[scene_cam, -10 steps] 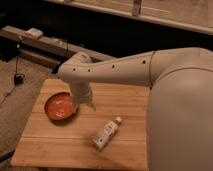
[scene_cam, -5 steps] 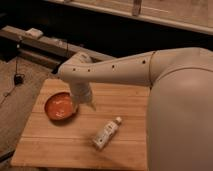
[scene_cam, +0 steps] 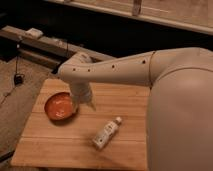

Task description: Place the bottle in the ceramic bowl

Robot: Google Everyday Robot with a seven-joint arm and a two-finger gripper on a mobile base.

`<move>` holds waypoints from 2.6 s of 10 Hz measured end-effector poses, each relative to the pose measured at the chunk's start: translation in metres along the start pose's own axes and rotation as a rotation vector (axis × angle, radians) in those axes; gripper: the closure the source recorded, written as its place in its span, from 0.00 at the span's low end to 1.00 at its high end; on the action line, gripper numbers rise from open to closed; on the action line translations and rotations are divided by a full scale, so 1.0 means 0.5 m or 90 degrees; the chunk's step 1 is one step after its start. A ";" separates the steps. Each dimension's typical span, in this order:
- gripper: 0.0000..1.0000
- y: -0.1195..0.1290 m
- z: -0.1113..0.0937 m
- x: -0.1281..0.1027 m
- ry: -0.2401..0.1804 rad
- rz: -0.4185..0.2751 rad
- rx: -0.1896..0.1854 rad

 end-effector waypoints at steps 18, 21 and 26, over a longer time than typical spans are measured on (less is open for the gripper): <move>0.35 -0.215 0.231 0.088 0.077 0.196 0.033; 0.35 -0.228 0.268 0.086 0.092 0.190 0.022; 0.37 -0.245 0.317 0.077 0.110 0.187 -0.008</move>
